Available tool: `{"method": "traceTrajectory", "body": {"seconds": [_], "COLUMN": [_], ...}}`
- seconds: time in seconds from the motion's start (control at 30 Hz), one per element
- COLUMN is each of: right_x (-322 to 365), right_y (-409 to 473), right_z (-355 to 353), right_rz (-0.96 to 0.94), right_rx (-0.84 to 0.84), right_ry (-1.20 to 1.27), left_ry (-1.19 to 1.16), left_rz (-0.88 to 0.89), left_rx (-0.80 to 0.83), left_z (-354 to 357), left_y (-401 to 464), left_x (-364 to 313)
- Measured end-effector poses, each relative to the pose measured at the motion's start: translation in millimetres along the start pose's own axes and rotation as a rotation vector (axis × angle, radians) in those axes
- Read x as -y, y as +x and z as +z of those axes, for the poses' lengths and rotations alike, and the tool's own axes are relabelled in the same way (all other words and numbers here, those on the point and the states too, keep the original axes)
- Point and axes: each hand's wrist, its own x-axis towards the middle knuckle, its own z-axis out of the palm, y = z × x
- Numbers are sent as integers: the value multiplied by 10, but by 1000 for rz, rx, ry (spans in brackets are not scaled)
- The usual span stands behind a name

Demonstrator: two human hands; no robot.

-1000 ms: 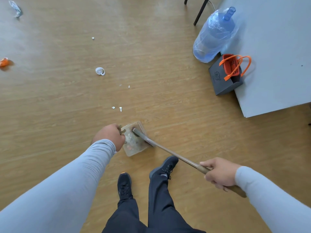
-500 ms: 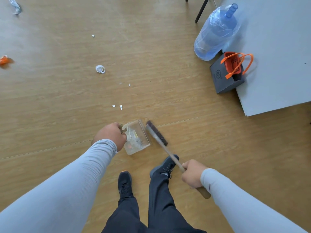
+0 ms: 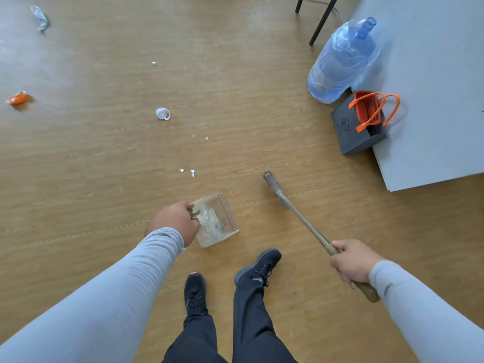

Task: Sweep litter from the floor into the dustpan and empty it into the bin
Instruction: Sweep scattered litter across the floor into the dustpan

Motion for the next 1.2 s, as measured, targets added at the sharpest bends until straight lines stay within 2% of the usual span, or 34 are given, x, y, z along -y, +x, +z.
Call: {"method": "traceTrajectory", "body": {"seconds": [0.13,0.3,0.37,0.5,0.6,0.73,0.9,1.2], "right_x": [412,478,392,118,-82,-68,334,1235], "right_y": [293,160,53,-5,-81,-263,-165,-172], "right_z": [372,786,706,201,-117,-225,-360,-320], "right_rz": [16,-67,-91,-63,-48,-98,-159,-140], "right_rx": [-64,137,246,378,374,275,84,101], "right_ry": [-242,-372,-285,193,291,148,-23,19], "left_ry": [-13,-1,6,3,-4,-56,-189,-259], "left_rz": [-18,-7,-11,-21,-21,-46,-102,-145], "left_rx": [6,1,6,14,35,79,61,-92], "left_z": [1,3,-19,-69,-79,-161,-445,-1292], "left_y": [0,39,53,58,5,-127,-248,-50], "left_x": [15,-25,-45,-30,21,148,354,854]}}
